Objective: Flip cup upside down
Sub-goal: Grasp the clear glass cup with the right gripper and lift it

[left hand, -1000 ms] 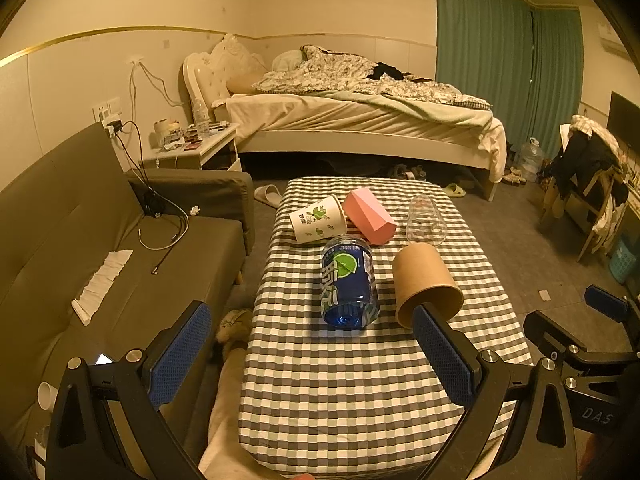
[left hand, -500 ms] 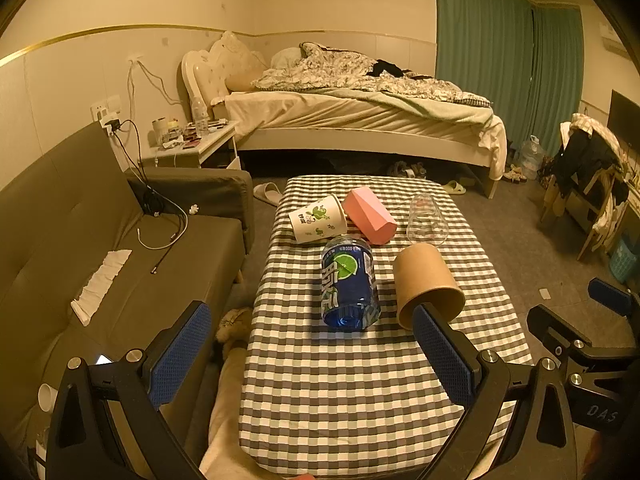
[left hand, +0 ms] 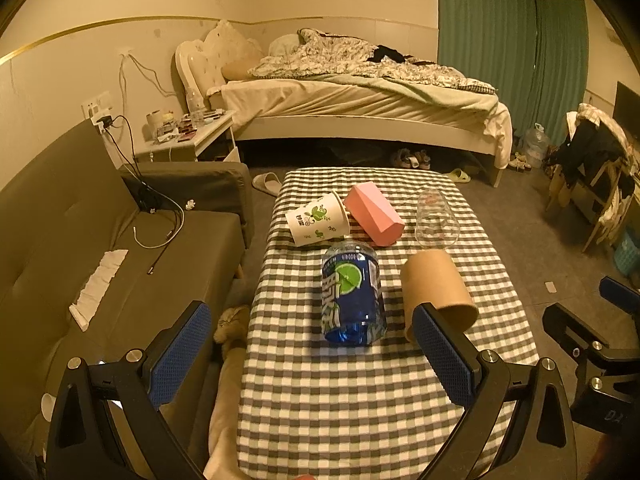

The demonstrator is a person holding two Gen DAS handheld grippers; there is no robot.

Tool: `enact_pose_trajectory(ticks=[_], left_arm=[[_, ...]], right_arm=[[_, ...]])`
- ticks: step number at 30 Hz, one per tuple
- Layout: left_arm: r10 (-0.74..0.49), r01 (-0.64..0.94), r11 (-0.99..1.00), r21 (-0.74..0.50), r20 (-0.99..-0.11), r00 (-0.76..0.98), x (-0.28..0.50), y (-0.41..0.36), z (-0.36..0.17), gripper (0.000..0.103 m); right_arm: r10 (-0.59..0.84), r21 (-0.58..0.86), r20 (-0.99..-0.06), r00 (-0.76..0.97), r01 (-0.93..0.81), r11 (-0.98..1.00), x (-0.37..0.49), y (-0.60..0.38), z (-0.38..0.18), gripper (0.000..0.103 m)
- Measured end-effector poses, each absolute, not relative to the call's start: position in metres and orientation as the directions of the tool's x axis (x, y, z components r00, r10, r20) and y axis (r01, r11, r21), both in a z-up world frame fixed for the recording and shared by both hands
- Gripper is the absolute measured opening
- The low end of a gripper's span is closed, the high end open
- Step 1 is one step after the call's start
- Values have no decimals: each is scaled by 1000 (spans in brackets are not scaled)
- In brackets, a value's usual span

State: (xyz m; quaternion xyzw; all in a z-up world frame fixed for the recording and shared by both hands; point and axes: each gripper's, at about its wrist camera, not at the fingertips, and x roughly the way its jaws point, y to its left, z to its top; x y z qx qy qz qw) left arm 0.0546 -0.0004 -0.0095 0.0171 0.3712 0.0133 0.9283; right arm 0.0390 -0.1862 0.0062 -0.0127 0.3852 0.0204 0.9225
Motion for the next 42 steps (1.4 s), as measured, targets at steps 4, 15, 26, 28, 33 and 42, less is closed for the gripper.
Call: enact_pose_trajectory(ticks=[4,15,26,28,33,42], left_arm=[[49,-14,998,55,-700,713,75,-2,-10,103],[81,-56,997,58,-739,669,152,11,-21,103],[102,-71,995,74,-778,619,222,25,-55,103],[101,-74,995,71,-783,613,231,27,-61,103],[99,-75,995,67,-802,589,248,31,-76,103],[88,-64,996,63,-820,565,258,32,-91,103]], right_arm=[[27,3,-719,694,-37,999,57,-189,7,103],[23,5,-745,667,-29,1000,136,-191,4,103],[-12,24,-783,622,50,998,237,-203,-25,103],[-19,24,-793,608,63,998,255,-204,-33,103],[-26,32,-828,560,94,995,290,-205,-59,103],[-18,32,-884,467,98,995,325,-199,-107,103]])
